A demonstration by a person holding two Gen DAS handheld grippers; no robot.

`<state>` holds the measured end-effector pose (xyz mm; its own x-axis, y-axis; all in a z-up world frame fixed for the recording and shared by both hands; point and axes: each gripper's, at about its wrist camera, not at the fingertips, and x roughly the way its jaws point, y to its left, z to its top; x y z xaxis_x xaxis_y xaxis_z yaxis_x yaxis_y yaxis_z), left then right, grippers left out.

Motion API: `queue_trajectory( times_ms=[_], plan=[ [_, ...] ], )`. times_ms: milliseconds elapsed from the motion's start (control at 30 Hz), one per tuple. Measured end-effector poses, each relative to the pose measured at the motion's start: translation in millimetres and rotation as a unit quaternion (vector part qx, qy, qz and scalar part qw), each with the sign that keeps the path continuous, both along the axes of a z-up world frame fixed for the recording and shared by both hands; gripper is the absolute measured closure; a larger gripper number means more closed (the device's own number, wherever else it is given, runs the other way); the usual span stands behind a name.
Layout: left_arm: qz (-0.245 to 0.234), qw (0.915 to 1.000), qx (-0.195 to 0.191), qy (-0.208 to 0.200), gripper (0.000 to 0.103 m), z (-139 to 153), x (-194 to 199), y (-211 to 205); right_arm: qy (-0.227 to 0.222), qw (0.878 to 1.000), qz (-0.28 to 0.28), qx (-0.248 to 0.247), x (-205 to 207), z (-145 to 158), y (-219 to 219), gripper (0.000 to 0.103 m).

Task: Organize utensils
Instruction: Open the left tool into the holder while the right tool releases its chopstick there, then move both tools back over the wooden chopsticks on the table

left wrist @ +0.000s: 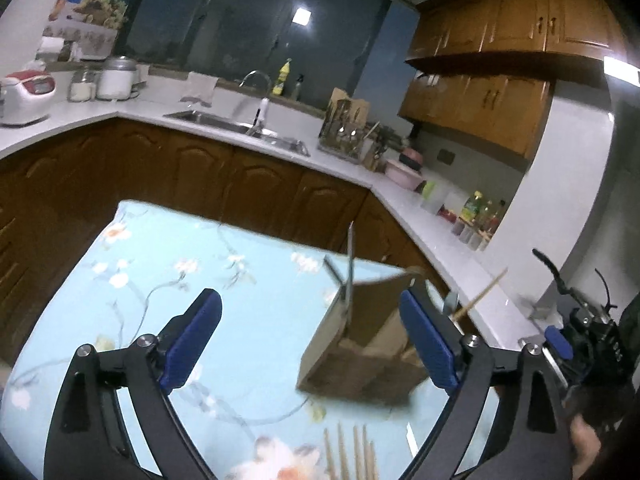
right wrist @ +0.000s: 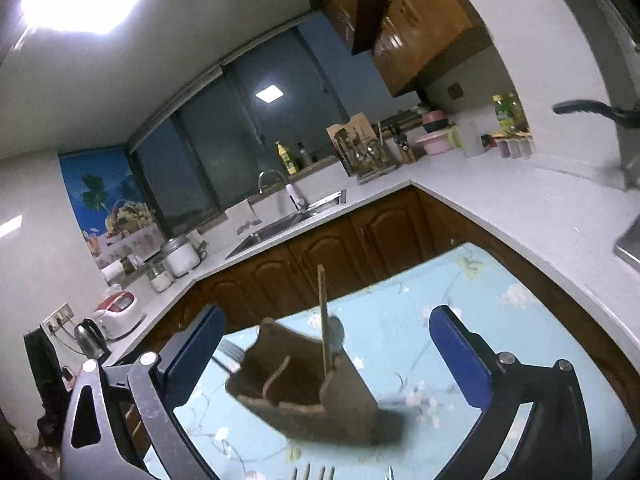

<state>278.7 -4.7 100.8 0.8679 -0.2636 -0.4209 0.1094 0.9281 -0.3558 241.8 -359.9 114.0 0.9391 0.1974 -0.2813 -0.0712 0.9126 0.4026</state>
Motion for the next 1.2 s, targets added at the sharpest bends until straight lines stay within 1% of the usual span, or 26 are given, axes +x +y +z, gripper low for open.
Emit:
queue_trajectory(
  times_ms=[167,400,600,733,900,1100,1133,1167,1200],
  plan=[
    [0.003,0.9996,0.008,0.025,0.011,-22.7,-29.9,8.1,0.024,1.0,0.003,-0.008,-27.0,-19.0,1.7,0.0],
    [0.004,0.9976,0.004,0.069,0.011,-54.1,-66.6,19.1,0.074,0.997,0.004,-0.003,-60.9,-54.1,-2.8,0.0],
    [-0.006,0.9951,0.007,0.099,0.011,-73.6,-77.4,14.2,0.103,0.995,0.005,-0.013,-74.4,-74.1,-1.0,0.0],
    [-0.016,0.9935,0.016,0.112,0.011,-80.0,-77.5,4.4,0.115,0.993,0.01,-0.018,-75.3,-80.6,0.1,0.0],
    [-0.032,0.9914,0.03,0.123,0.011,-80.2,-71.0,-10.5,0.117,0.992,0.017,-0.031,-72.2,-78.9,6.4,0.0],
    [-0.063,0.9852,0.07,0.143,0.011,-87.5,-53.2,-38.9,0.13,0.99,0.03,-0.04,-61.7,-83.1,13.1,0.001],
    [-0.066,0.9832,0.082,0.149,0.012,-92.0,-47.9,-45.9,0.132,0.99,0.029,-0.04,-60.5,-84.2,13.4,0.004],
    [-0.069,0.982,0.087,0.153,0.015,-94.7,-44.8,-49.2,0.135,0.99,0.029,-0.04,-59.0,-85.7,13.3,0.006],
    [-0.079,0.9792,0.09,0.164,0.018,-100.6,-38.2,-56.0,0.139,0.989,0.03,-0.039,-56.8,-87.7,13.2,0.012]
  ],
)
